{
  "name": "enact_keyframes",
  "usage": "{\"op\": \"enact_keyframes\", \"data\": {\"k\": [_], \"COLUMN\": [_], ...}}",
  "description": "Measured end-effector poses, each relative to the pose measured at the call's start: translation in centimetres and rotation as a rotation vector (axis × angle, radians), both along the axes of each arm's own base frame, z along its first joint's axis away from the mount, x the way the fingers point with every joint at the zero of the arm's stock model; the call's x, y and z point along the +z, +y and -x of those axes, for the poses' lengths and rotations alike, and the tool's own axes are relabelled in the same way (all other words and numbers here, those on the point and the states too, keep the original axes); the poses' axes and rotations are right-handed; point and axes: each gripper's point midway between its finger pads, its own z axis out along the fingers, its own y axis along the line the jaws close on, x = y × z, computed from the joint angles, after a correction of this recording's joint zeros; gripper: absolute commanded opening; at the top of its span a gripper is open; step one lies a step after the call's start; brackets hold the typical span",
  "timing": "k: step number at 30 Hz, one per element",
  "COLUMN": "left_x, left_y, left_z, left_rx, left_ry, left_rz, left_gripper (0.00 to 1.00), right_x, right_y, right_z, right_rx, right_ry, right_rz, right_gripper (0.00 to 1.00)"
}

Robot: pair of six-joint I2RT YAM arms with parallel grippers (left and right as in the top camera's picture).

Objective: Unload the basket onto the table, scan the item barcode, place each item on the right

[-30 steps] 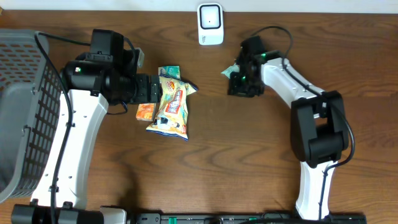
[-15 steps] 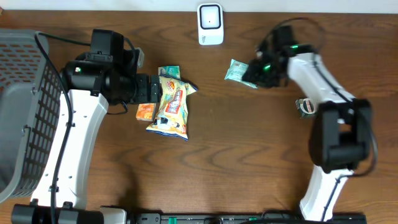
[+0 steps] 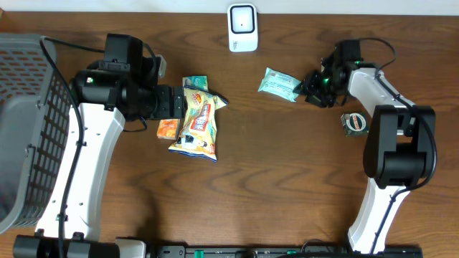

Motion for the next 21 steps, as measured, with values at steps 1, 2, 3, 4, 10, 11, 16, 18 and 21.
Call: {"op": "enact_keyframes", "data": {"k": [1,2,3,4,10,11,16,18,21], "left_x": [0.0,0.0,0.0,0.0,0.0,0.0,0.0,0.0,0.0], "left_y": [0.0,0.0,0.0,0.0,0.0,0.0,0.0,0.0,0.0], "left_z": [0.0,0.0,0.0,0.0,0.0,0.0,0.0,0.0,0.0], "left_rx": [0.0,0.0,0.0,0.0,0.0,0.0,0.0,0.0,0.0], "left_ry": [0.0,0.0,0.0,0.0,0.0,0.0,0.0,0.0,0.0], "left_rz": [0.0,0.0,0.0,0.0,0.0,0.0,0.0,0.0,0.0], "left_gripper": [0.94,0.94,0.94,0.94,0.94,0.94,0.94,0.94,0.94], "right_x": [0.1,0.1,0.1,0.1,0.4,0.6,0.9,1.0,1.0], "right_y": [0.0,0.1,0.2,0.3,1.0,1.2,1.9,2.1,2.7], "right_z": [-0.5,-0.8,-0.9,-1.1,-1.4,-1.5,-1.8,-1.9,-2.3], "right_rx": [-0.003,-0.002,0.0,0.0,0.019,0.03,0.059,0.067,0.079], "right_ry": [-0.023,-0.042,-0.052,-0.063,-0.093,-0.106,-0.134,-0.144,-0.172], "right_rz": [-0.001,-0.006,-0.012,-0.017,-0.061,-0.07,-0.081,-0.082,-0.069], "right_gripper": [0.49,0.49,0.49,0.48,0.6,0.61,0.66,0.66,0.62]}}
